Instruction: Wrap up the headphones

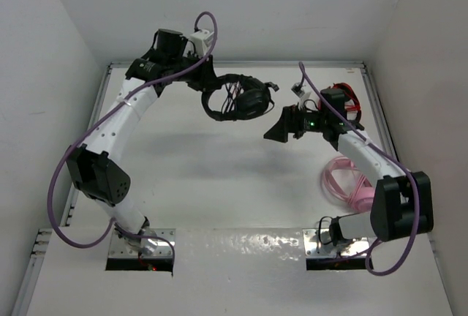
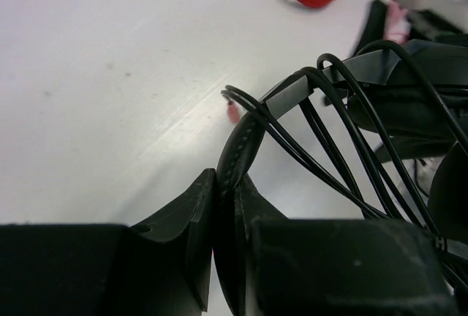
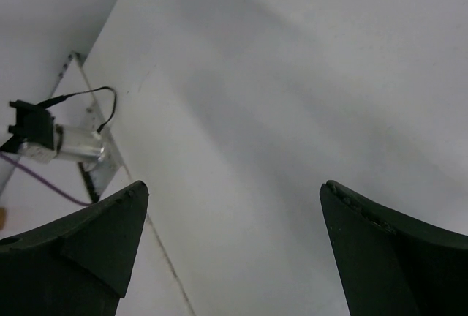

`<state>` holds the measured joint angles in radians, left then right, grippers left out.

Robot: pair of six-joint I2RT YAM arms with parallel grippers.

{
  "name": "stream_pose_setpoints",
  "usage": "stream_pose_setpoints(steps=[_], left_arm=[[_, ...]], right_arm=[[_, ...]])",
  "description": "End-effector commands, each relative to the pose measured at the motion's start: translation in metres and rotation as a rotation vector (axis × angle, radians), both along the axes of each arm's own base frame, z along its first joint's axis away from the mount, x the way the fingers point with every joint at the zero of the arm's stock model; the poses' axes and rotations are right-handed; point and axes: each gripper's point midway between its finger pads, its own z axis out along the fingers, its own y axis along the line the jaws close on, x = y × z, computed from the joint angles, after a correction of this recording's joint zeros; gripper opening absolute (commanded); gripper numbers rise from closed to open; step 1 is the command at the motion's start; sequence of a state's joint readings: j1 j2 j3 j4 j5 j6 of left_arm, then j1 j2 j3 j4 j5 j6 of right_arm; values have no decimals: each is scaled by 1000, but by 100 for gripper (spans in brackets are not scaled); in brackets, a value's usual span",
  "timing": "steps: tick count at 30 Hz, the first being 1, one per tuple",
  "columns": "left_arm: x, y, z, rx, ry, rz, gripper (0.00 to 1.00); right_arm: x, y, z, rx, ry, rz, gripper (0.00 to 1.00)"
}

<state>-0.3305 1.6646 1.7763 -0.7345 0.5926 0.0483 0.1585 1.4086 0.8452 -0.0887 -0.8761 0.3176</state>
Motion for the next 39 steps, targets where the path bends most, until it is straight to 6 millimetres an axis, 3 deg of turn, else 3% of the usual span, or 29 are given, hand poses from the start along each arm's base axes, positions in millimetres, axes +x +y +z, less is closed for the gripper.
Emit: stream_pose_setpoints(steps=[1,3,7,8,15,20,24,32,37,39], left_arm=[[36,31,16,3,-89,165,0],[51,56,8,86,-119,294,0],[65,90,-7,218,-165,414,0],[65,97,-20,244,-149,441,0],[82,161,-57,290,-128,620,0],[92,208,-73,338,-139,733,0],[95,234,-94,353,-115,791,0],[108,322,-119,373,-93,1037,0],[116,356,-131,438,-114,1136,0],[120,362,-146,460,-92,1143,0]], right_arm=[[12,-18,-1,-126,-81,-67,99],[10,-27,-12,-188,-55,-97,99],[7,-32,-19,-214,-41,-116,99],[7,-33,-22,-219,-35,-124,99],[-1,-37,-31,-244,-19,-123,99],[-9,-41,-39,-270,-9,-123,99],[-12,-43,-44,-277,6,-125,99],[-12,-43,-43,-281,0,-123,99],[-11,-43,-42,-284,-5,-126,99],[-11,-44,-44,-286,2,-129,99]])
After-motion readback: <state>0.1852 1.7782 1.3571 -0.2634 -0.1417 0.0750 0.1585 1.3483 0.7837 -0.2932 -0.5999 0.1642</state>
